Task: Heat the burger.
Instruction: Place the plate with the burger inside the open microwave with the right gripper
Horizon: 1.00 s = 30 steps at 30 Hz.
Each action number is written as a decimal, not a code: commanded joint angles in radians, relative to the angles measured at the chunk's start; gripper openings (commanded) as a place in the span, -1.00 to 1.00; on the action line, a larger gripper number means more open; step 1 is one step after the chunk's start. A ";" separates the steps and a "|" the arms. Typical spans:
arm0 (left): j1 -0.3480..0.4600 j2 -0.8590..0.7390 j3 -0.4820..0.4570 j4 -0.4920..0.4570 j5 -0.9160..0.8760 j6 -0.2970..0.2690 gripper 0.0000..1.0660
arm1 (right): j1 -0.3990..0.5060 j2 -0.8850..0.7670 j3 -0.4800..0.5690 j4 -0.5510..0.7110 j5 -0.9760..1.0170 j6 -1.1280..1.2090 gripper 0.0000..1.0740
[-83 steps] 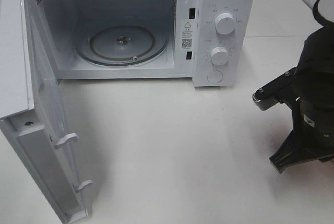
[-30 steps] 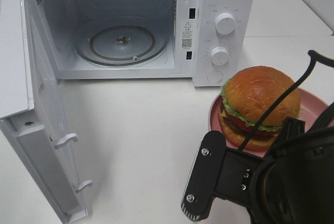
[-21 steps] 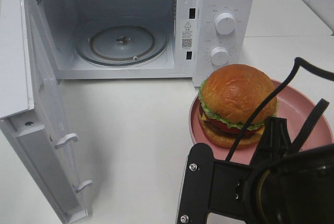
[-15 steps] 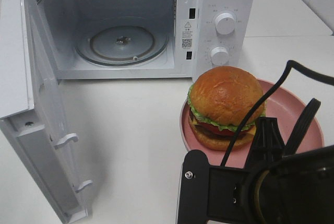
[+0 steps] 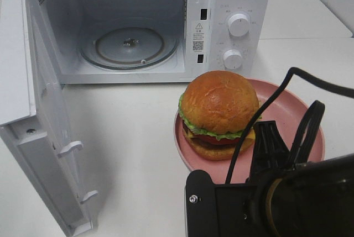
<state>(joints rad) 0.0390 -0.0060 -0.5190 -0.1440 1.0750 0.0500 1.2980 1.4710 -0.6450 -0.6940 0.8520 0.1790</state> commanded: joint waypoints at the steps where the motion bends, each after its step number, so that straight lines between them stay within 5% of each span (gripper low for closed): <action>1: -0.003 -0.014 0.001 -0.006 -0.005 -0.002 0.83 | 0.000 -0.010 0.000 -0.059 0.004 -0.062 -1.00; 15: -0.003 -0.014 0.001 -0.006 -0.005 -0.002 0.83 | -0.014 -0.010 0.000 -0.069 -0.112 -0.157 -1.00; 30: -0.003 -0.014 0.001 -0.006 -0.005 -0.002 0.83 | -0.184 -0.010 -0.001 -0.058 -0.291 -0.392 -1.00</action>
<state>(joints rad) 0.0390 -0.0060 -0.5190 -0.1440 1.0750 0.0500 1.1400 1.4720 -0.6450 -0.7130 0.6000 -0.1620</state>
